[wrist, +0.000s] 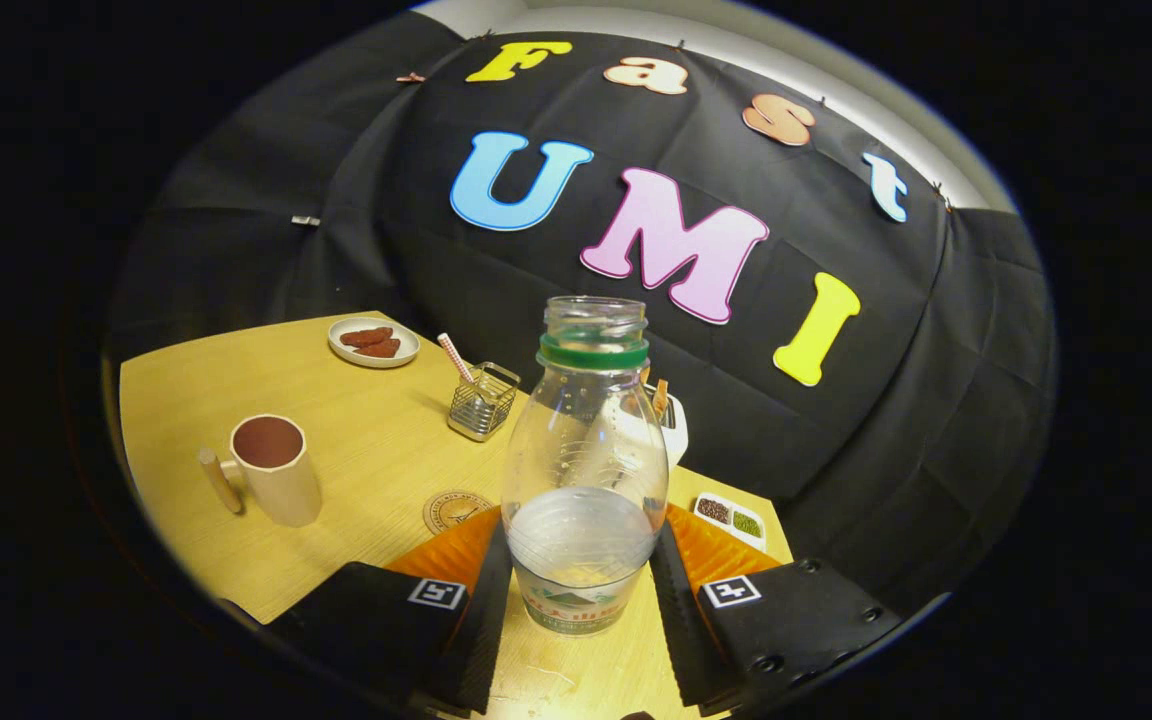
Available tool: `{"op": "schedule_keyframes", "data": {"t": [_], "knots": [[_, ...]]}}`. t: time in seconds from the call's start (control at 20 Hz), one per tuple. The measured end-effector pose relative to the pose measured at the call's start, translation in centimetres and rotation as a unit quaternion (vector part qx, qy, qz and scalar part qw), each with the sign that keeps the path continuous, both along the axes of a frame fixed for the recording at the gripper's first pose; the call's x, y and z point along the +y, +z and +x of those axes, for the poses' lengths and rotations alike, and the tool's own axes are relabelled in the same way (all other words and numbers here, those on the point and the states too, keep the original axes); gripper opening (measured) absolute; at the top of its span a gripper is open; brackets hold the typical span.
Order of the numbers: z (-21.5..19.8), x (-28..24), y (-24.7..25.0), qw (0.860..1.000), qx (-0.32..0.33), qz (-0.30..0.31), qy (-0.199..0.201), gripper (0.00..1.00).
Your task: Take the bottle from table, then pour the juice into the cup, finally place the bottle on the coaster
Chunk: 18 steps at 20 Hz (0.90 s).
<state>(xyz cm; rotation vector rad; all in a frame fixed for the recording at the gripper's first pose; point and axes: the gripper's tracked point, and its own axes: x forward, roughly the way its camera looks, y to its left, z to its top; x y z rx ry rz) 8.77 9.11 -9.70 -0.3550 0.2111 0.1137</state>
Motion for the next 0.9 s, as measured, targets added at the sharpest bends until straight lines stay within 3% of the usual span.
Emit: {"op": "schedule_keyframes", "data": {"t": [0.25, 0.6, 0.9], "knots": [[0.8, 2.4, 0.4, 0.996, -0.008, -0.087, -0.001, 0.71], [1.9, 5.6, -0.1, 0.988, -0.02, -0.155, -0.002, 0.71], [2.6, 8.0, -1.1, 0.968, -0.036, -0.248, 0.018, 0.71]]}}
